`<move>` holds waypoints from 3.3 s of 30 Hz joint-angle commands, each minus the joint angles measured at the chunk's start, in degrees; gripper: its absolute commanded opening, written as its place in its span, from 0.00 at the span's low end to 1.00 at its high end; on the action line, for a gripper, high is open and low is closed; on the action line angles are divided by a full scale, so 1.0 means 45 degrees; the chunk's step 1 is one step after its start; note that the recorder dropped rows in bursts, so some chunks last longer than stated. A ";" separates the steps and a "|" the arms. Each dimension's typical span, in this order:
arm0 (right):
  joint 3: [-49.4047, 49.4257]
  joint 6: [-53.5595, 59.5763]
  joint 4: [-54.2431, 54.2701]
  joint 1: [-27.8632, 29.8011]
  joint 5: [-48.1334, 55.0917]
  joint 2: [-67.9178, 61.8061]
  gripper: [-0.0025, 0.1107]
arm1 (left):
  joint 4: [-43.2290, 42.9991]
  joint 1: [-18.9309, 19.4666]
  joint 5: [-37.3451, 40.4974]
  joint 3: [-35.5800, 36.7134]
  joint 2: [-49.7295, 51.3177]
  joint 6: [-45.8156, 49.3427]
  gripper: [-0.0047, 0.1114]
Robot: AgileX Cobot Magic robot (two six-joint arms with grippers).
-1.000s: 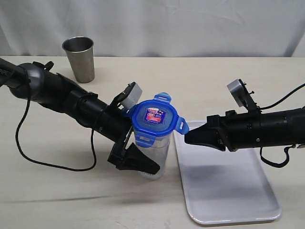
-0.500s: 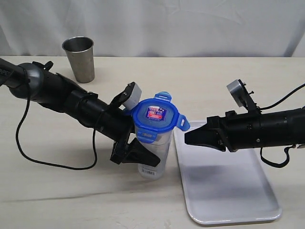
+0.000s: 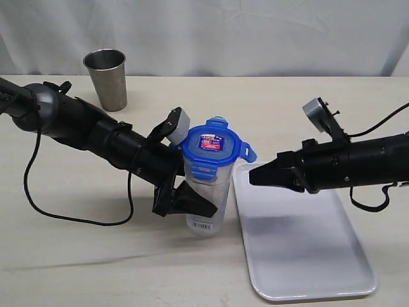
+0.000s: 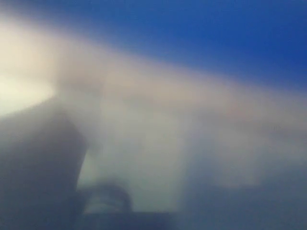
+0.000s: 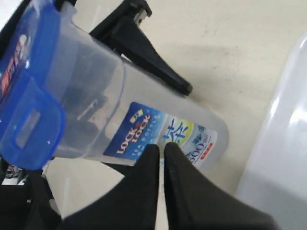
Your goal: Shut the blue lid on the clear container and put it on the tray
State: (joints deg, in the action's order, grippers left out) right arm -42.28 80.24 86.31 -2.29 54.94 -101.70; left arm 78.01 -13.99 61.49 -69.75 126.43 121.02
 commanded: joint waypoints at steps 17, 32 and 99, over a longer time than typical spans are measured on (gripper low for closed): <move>-0.4577 -1.1018 -1.0892 -0.0469 -0.5119 0.3890 0.36 | 0.1800 -0.0011 -0.4447 -0.0670 0.0006 0.0399 0.04; -1.0024 -1.5901 -1.3378 -0.4114 0.0072 -0.0247 0.36 | 0.1805 -0.0011 -0.4466 -0.0670 0.0006 0.0399 0.04; -0.9995 -0.6162 -0.8522 -0.2576 0.2472 -0.0920 0.36 | 0.0309 -0.0011 -0.3362 -0.0670 0.0006 0.0166 0.04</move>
State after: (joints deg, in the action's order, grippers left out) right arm -87.29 45.21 48.13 -13.97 63.96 -107.13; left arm 82.55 -13.57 47.99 -73.06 126.38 121.02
